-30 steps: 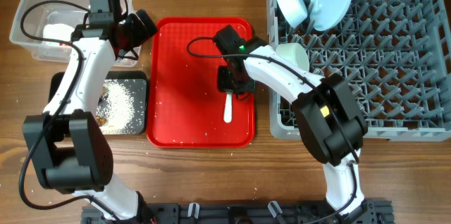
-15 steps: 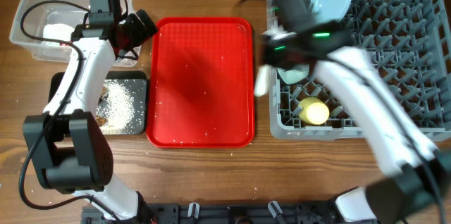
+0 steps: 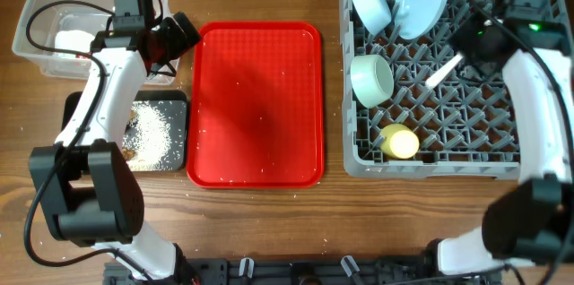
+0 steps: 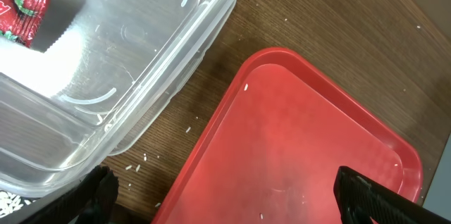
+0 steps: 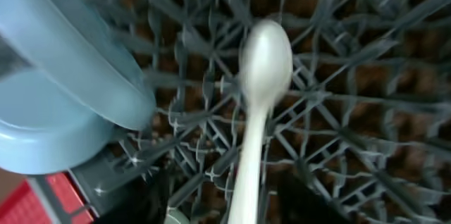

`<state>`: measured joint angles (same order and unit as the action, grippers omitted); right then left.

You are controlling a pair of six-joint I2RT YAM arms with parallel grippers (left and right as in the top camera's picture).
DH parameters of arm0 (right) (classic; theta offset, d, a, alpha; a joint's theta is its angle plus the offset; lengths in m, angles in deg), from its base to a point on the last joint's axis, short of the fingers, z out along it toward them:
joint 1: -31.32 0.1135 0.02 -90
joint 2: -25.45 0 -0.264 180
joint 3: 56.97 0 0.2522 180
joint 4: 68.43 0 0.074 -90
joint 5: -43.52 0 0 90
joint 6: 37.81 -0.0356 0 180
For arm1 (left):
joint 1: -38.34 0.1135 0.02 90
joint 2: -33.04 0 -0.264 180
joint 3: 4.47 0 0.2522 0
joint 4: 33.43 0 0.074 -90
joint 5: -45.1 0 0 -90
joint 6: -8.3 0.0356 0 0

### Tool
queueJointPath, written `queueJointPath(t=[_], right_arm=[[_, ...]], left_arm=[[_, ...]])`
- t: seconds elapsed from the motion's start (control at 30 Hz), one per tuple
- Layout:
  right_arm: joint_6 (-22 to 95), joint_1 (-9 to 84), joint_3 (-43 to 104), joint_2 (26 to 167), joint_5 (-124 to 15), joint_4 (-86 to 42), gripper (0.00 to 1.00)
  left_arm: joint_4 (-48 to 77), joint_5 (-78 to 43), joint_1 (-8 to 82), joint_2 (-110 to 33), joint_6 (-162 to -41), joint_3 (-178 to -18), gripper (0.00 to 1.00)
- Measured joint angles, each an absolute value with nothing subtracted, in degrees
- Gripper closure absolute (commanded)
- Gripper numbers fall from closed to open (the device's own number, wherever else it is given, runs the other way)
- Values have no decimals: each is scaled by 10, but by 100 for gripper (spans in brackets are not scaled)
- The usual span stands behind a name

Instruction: Sort waste into correct bins and load items into the dishwasher rack

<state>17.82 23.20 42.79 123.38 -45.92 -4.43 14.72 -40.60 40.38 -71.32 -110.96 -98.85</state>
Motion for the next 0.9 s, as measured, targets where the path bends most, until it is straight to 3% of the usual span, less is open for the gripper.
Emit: queueJointPath(t=[0.2, 0.27, 0.3, 0.33, 0.6, 0.8, 0.9], right_arm=[[189, 232, 424, 1238, -555, -33, 40], [197, 232, 424, 1216, -571, -15, 36], [208, 232, 424, 1192, -579, 2, 26], [219, 232, 424, 1160, -584, 22, 0], [267, 233, 427, 869, -557, 96, 0], [282, 233, 426, 800, -460, 162, 0], [278, 233, 416, 793, -418, 127, 0]], left_arm=[[147, -406, 404, -713, -1110, -988, 0], [147, -406, 404, -713, -1110, -988, 0], [147, -406, 404, -713, -1110, -988, 0], [147, -406, 404, -713, -1110, -988, 0], [147, -406, 404, -713, -1110, -988, 0], [147, -406, 404, -713, -1110, -988, 0], [147, -406, 404, -713, -1110, -988, 0]])
